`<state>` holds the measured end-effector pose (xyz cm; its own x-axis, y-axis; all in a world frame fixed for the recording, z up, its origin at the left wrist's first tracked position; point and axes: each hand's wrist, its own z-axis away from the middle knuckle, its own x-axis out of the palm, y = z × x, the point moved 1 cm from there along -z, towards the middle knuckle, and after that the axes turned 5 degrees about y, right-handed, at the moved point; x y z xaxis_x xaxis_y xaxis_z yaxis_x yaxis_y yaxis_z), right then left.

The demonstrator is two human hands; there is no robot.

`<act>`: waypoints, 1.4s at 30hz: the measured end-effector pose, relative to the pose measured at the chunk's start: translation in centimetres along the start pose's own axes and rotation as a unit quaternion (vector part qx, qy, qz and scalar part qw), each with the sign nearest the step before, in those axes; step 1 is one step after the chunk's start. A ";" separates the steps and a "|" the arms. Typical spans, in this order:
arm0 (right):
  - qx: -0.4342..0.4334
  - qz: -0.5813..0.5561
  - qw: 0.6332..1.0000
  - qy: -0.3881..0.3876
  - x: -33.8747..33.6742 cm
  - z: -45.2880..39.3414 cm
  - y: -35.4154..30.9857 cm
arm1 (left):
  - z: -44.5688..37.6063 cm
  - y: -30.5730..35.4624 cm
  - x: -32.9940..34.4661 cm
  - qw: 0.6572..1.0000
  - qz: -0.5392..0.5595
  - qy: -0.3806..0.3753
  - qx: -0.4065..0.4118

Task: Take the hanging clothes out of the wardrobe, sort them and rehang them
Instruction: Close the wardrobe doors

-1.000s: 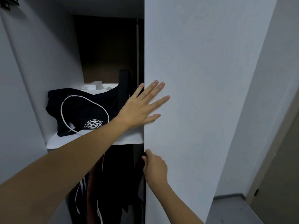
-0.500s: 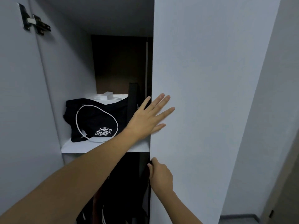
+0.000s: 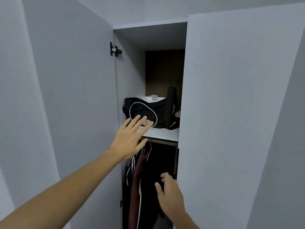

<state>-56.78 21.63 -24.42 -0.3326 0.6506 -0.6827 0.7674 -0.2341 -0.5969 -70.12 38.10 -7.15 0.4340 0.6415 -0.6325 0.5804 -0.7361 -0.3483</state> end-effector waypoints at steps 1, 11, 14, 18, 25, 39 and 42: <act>-0.015 -0.005 1.000 -0.014 0.2 1.2 -0.9 | 1.8 -0.6 -1.3 1.000 -0.008 -0.009 -0.018; -0.120 -0.041 0.986 -0.111 2.8 9.7 -12.8 | 14.3 -8.6 -15.2 0.985 -0.114 -0.048 -0.123; -0.148 -0.048 0.980 -0.126 3.8 10.9 -16.0 | 15.4 -10.6 -17.6 0.982 -0.123 -0.041 -0.140; -0.163 -0.057 0.975 -0.137 5.7 10.7 -18.9 | 15.2 -12.7 -18.5 0.981 -0.100 -0.014 -0.167; -0.127 -0.057 0.979 -0.146 10.3 8.4 -24.3 | 13.3 -16.1 -16.9 0.978 -0.023 0.055 -0.202; -0.099 -0.021 0.995 -0.022 15.5 4.7 -29.9 | 11.8 -16.5 -13.5 0.959 0.168 0.153 -0.167; -0.106 -0.001 0.994 -0.016 15.8 4.3 -30.0 | 11.6 -16.3 -12.8 0.951 0.188 0.176 -0.171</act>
<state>-87.45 35.88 -19.11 -0.3492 0.6271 -0.6963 0.8637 -0.0728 -0.4987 -93.11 39.40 -1.42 0.8234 0.4246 -0.3764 0.5036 -0.8526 0.1398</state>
